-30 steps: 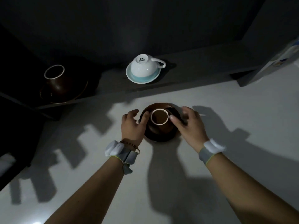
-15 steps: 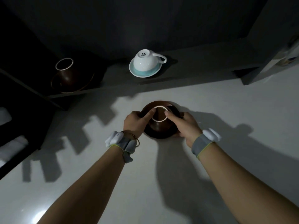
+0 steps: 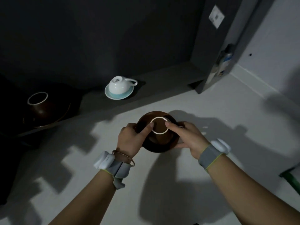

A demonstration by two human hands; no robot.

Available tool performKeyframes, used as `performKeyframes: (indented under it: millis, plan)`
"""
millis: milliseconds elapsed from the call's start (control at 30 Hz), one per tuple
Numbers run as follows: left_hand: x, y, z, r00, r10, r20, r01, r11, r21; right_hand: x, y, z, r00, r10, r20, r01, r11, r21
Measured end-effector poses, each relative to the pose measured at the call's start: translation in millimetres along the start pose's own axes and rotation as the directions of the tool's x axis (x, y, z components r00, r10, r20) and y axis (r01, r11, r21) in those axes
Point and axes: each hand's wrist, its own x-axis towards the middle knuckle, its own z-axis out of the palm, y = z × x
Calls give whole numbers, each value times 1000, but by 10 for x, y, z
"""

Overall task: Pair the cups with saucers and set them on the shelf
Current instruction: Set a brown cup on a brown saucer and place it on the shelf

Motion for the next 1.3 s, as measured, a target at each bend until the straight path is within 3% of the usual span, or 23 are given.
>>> performKeyframes:
  millis: [233, 533, 767, 1300]
  plan:
    - [417, 710, 173, 994, 40, 103, -27, 992, -121, 206, -531, -443, 993, -96, -66, 97, 995, 15]
    - [1254, 1466, 641, 1000, 14, 6, -13, 989, -146, 1079, -1236, -937, 990, -117, -74, 122, 991, 59]
    - [1792, 1605, 897, 997, -54, -54, 45, 986, -157, 1730, -1451, -1122, 999, -51, -17, 52, 997, 57]
    - [2133, 1645, 1050, 972, -159, -172, 134, 980, -144, 2146, -1587, -1160, 999, -21, -25, 19, 998, -65]
